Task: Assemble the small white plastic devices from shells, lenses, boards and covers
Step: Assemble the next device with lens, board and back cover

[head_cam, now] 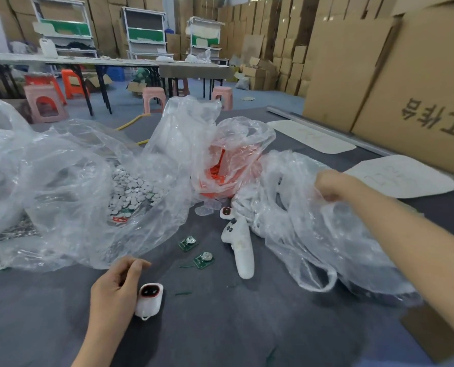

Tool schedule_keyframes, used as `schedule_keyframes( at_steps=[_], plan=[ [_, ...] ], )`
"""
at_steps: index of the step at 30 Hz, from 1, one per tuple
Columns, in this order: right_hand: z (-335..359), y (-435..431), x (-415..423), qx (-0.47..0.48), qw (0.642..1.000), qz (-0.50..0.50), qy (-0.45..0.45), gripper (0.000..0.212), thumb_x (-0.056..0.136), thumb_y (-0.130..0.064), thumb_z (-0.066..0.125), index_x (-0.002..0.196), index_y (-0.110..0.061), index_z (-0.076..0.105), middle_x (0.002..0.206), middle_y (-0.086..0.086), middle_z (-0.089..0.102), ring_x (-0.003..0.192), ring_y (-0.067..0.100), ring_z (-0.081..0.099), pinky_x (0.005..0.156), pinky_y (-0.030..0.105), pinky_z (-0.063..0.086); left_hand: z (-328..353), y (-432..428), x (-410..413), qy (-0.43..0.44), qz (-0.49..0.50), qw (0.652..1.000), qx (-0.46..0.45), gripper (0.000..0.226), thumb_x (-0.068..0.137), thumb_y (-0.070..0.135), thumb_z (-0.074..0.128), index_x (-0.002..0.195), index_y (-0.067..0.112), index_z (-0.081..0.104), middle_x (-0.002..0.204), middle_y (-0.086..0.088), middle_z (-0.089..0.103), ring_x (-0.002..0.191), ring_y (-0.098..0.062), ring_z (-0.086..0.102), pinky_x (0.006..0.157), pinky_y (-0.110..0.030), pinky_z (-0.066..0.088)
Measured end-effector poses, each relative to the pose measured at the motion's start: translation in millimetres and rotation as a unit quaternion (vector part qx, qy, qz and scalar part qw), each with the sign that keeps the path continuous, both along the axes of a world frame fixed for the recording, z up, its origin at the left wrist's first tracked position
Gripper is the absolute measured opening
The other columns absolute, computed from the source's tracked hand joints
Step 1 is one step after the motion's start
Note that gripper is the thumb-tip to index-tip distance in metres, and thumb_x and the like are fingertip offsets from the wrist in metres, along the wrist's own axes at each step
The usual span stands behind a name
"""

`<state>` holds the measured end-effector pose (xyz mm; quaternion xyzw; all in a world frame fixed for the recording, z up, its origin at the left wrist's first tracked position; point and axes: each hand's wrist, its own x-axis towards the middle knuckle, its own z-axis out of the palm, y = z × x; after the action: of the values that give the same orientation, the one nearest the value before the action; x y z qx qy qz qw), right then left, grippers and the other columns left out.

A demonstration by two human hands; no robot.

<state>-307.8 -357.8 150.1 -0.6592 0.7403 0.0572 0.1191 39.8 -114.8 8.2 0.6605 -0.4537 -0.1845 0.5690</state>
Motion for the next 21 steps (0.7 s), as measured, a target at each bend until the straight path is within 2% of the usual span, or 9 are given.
schedule_keyframes(
  at_steps=[3,5,8,10,11,13,16,18,21],
  plan=[
    [5.9,-6.8,13.0,-0.188,0.978,0.022,0.083,0.021,0.094,-0.016,0.05,0.106,-0.003,0.061,0.114,0.018,0.06,0.103,0.034,0.059,0.077,0.034,0.045,0.1,1.1,0.5,-0.005,0.001,1.0,0.006,0.038,0.092,0.006,0.058,0.071,0.036,0.068,0.07,-0.016,0.063,0.059,-0.012,0.045,0.05,-0.01,0.032],
    [18.1,-10.8,27.3,-0.289,0.955,0.062,0.007,0.024,0.094,-0.021,0.051,0.104,-0.004,0.065,0.107,0.019,0.063,0.099,0.037,0.06,0.072,0.035,0.043,-0.2,0.7,0.9,-0.011,-0.001,1.0,0.015,0.038,0.091,0.006,0.058,0.072,0.037,0.068,0.067,-0.011,0.063,0.055,-0.007,0.044,0.05,-0.012,0.032],
    [36.2,-7.7,55.2,-0.216,0.928,0.158,-0.259,0.02,0.093,-0.022,0.056,0.085,-0.013,0.073,0.091,0.004,0.071,0.081,0.013,0.065,0.066,0.024,0.045,-0.1,-0.8,0.9,-0.018,0.0,1.0,0.023,0.036,0.091,0.007,0.058,0.074,0.037,0.068,0.068,-0.001,0.063,0.056,-0.009,0.047,0.052,-0.012,0.033],
    [33.8,-1.4,72.1,-0.115,0.912,0.208,-0.334,0.02,0.093,-0.022,0.057,0.089,-0.013,0.075,0.1,-0.002,0.071,0.088,0.007,0.062,0.081,0.021,0.046,0.0,-1.4,0.8,-0.024,-0.004,0.999,0.022,0.036,0.091,0.006,0.058,0.074,0.036,0.068,0.066,-0.003,0.063,0.055,-0.011,0.046,0.051,-0.012,0.032],
    [27.8,-3.4,76.7,-0.076,0.915,0.217,-0.331,0.022,0.094,-0.02,0.054,0.088,-0.01,0.073,0.101,0.0,0.07,0.088,0.013,0.06,0.084,0.026,0.047,0.3,-1.1,1.0,-0.026,-0.007,0.999,0.021,0.035,0.091,0.006,0.059,0.074,0.036,0.069,0.064,-0.006,0.062,0.053,-0.01,0.044,0.05,-0.013,0.032],
    [12.2,-13.9,75.6,0.018,0.941,0.174,-0.289,0.023,0.096,-0.014,0.047,0.083,-0.002,0.062,0.089,0.01,0.063,0.071,0.02,0.055,0.071,0.032,0.047,0.2,-0.9,1.4,-0.03,-0.012,0.999,0.02,0.035,0.091,0.007,0.059,0.074,0.036,0.069,0.062,-0.012,0.06,0.05,-0.008,0.041,0.05,-0.013,0.031],
    [-6.5,-29.2,64.4,0.119,0.987,0.097,-0.045,0.018,0.095,-0.013,0.049,0.088,0.001,0.059,0.077,0.017,0.06,0.057,0.025,0.055,0.058,0.03,0.047,-1.5,-2.6,1.4,-0.033,-0.01,0.999,0.022,0.036,0.091,0.008,0.059,0.073,0.037,0.069,0.065,-0.013,0.063,0.053,-0.009,0.042,0.052,-0.011,0.032],
    [-15.9,-37.0,59.3,0.059,0.987,0.101,0.107,0.011,0.09,-0.011,0.056,0.088,-0.004,0.064,0.077,0.01,0.06,0.062,0.024,0.055,0.059,0.029,0.045,-2.0,-4.2,1.1,-0.035,-0.006,0.999,0.024,0.038,0.091,0.007,0.059,0.073,0.039,0.069,0.068,-0.013,0.065,0.057,-0.012,0.046,0.054,-0.008,0.033],
    [-33.8,-50.9,58.7,-0.051,0.986,0.149,0.052,0.021,0.092,-0.011,0.053,0.105,-0.017,0.068,0.106,0.009,0.061,0.095,0.027,0.06,0.079,0.029,0.045,-2.3,-5.4,1.5,-0.035,-0.002,0.999,0.024,0.04,0.091,0.006,0.059,0.072,0.04,0.068,0.072,-0.021,0.065,0.06,-0.013,0.046,0.055,-0.006,0.034]
  ],
)
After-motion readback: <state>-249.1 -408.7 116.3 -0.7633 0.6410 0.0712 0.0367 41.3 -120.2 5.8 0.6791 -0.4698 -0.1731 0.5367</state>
